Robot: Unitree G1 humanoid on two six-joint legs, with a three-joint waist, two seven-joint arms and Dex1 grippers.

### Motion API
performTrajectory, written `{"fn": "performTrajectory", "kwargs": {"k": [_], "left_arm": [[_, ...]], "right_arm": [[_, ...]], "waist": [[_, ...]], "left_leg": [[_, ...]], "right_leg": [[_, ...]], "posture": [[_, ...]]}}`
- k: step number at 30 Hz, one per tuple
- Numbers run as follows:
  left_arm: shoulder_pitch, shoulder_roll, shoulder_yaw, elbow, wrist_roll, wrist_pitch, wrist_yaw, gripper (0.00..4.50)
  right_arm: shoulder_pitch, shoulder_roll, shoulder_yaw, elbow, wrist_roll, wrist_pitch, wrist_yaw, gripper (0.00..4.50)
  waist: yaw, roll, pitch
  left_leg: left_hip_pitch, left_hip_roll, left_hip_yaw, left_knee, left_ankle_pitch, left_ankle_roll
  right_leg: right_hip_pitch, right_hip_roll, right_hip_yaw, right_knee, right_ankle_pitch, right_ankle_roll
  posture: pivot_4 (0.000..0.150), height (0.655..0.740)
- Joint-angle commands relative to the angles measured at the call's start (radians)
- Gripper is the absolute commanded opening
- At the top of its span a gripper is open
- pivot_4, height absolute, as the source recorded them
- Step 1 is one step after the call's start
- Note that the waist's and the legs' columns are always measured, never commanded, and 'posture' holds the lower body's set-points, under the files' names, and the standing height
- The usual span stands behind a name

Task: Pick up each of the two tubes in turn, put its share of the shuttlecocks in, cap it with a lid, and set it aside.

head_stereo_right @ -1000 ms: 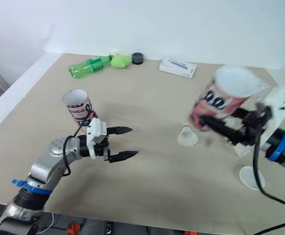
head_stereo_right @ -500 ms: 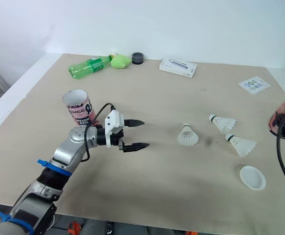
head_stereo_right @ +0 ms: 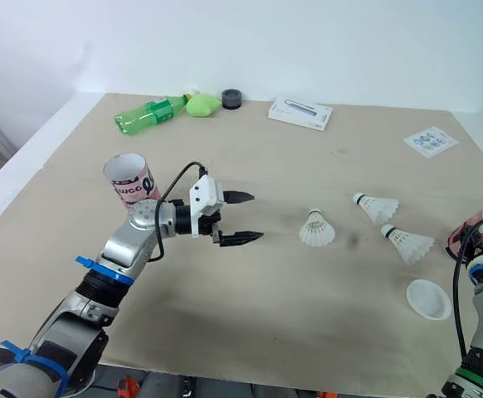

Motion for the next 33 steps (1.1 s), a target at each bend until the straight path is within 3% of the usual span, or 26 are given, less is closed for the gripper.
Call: {"fn": "performTrajectory", "kwargs": {"k": [1,19,33], "left_arm": [[-0.019,-0.003,0.012,-0.023,-0.002,-0.014,0.002,4.5],[-0.014,0.002,0.01,-0.05,-0.004,0.025,-0.005,4.5],[-0.021,-0.003,0.018,-0.041,-0.007,0.029,0.003,4.5]], "right_arm": [[-0.005,-0.004,0.003,-0.005,-0.003,-0.047,-0.001,2.76],[-0.083,-0.12,0.065,0.162,-0.014,-0.01,0.035,2.76],[-0.089,-0.08,0.08,0.164,0.007,0.041,0.026,2.76]], "waist": [[-0.001,0.0,0.0],[-0.01,0.0,0.0],[-0.013,-0.001,0.0]], "left_leg": [[0.0,0.0,0.0,0.0,0.0,0.0],[0.0,0.0,0.0,0.0,0.0,0.001],[0.001,0.0,0.0,0.001,0.0,0.001]], "right_leg": [[0.0,0.0,0.0,0.0,0.0,0.0],[0.001,0.0,0.0,0.0,0.001,0.001],[0.001,0.0,0.0,0.0,0.001,0.0]], "posture": [[0.15,0.7294],[0.15,0.7294],[0.15,0.7294]]}}
